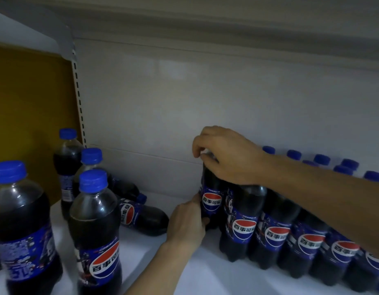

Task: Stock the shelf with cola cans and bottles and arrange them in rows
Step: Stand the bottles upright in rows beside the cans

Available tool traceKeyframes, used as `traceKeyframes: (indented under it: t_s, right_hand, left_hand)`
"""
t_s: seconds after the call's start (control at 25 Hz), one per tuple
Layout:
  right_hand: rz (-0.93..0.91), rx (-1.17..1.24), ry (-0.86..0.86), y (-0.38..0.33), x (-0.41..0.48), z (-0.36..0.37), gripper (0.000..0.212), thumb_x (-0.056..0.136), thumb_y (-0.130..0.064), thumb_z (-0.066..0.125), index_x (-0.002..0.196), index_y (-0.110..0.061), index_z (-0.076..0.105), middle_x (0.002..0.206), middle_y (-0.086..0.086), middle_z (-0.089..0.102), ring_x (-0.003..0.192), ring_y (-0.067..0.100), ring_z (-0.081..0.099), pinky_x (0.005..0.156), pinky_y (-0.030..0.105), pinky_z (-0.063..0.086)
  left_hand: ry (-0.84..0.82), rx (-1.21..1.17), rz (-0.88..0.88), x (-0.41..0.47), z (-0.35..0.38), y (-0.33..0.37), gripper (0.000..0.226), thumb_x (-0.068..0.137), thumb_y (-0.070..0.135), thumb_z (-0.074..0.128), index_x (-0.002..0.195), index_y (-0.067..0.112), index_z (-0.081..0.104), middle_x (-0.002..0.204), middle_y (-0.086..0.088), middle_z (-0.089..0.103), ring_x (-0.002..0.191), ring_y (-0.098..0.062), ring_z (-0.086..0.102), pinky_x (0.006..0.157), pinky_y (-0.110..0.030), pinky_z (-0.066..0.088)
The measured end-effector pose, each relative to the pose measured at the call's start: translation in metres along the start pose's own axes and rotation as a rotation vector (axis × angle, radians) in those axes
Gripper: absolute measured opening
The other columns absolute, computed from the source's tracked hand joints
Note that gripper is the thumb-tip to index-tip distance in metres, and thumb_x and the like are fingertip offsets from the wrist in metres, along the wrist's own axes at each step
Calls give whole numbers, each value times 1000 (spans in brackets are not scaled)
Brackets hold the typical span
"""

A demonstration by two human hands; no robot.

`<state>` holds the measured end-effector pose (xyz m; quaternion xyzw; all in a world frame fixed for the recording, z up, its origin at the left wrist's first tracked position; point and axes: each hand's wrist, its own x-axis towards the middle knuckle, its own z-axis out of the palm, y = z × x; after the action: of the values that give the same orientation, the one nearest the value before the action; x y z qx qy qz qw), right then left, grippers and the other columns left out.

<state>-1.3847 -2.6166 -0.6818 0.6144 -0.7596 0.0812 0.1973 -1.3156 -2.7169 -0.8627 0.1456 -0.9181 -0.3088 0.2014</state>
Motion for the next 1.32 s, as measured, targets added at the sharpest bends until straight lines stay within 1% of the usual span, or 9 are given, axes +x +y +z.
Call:
traceKeyframes:
  t_s: [0.12, 0.24, 0.36, 0.52, 0.64, 0.84, 1.12, 1.24, 1.32]
  right_hand:
    - [4, 189, 281, -37, -27, 28, 14, 89, -6, 57, 96, -16, 64, 87, -7, 57, 74, 6, 52, 66, 27, 49]
    - [196, 433, 445, -59, -58, 80, 18, 83, -3, 59, 91, -18, 63, 84, -13, 56, 69, 2, 52, 64, 15, 42]
    - [440, 583, 477, -74, -81, 139, 18, 84, -11, 58, 93, -26, 61, 88, -17, 59, 68, 5, 57, 63, 17, 44]
    - [686, 764, 265, -84, -83, 188, 25, 96, -24, 56, 119, -35, 55, 114, -10, 61, 102, 3, 61, 87, 26, 50]
    - [629, 865, 115, -81, -79, 189, 30, 99, -33, 57, 129, -34, 54, 114, -8, 65, 100, 5, 63, 87, 21, 49]
    - [640, 917, 180, -77, -98, 184, 16, 93, -26, 63, 100, -30, 50, 86, -13, 60, 78, -2, 56, 67, 13, 42]
    - [529, 721, 451, -89, -108, 161, 10, 94, -40, 53, 100, -36, 45, 95, -13, 54, 82, 5, 55, 69, 25, 48]
    - [456, 499, 543, -91, -104, 128, 17, 96, -41, 49, 106, -28, 53, 102, -8, 54, 75, 10, 58, 60, 32, 53]
    - [400, 403, 468, -91, -96, 99, 20, 99, -40, 45, 111, -25, 53, 107, -3, 49, 71, 18, 61, 57, 37, 56]
  left_hand:
    - [-6, 122, -63, -8, -12, 6, 36, 94, 8, 55, 127, 23, 51, 121, -2, 67, 121, -24, 58, 121, -43, 26]
    - [86, 248, -167, -18, -32, -12, 56, 99, 14, 49, 151, 26, 34, 153, 2, 45, 149, -18, 29, 126, -47, 3]
    - [108, 300, -240, -32, -41, -34, 66, 101, 23, 49, 159, 24, 17, 163, 3, 26, 156, -23, 6, 123, -59, 6]
    - [107, 358, -211, -42, -35, -41, 71, 97, 12, 54, 159, 20, 20, 165, -1, 25, 157, -23, 6, 124, -57, 9]
    - [140, 321, -184, -42, -31, -41, 69, 91, 5, 57, 155, 16, 34, 159, -5, 39, 153, -23, 23, 123, -57, 15]
    - [153, 307, -57, -52, -14, -22, 60, 76, 16, 42, 133, 9, 61, 125, -10, 67, 123, -33, 60, 101, -63, 44]
    - [46, 60, 61, -57, -37, -4, 57, 80, 15, 45, 136, 27, 55, 137, 20, 41, 136, 5, 26, 122, -34, 20]
    - [119, 20, 139, -59, -41, -10, 76, 80, 6, 67, 144, 38, 41, 140, 26, 40, 137, 1, 35, 117, -34, 31]
    - [180, -80, 88, -54, -42, -12, 83, 81, 14, 77, 146, 42, 35, 133, 35, 42, 129, 4, 44, 108, -24, 40]
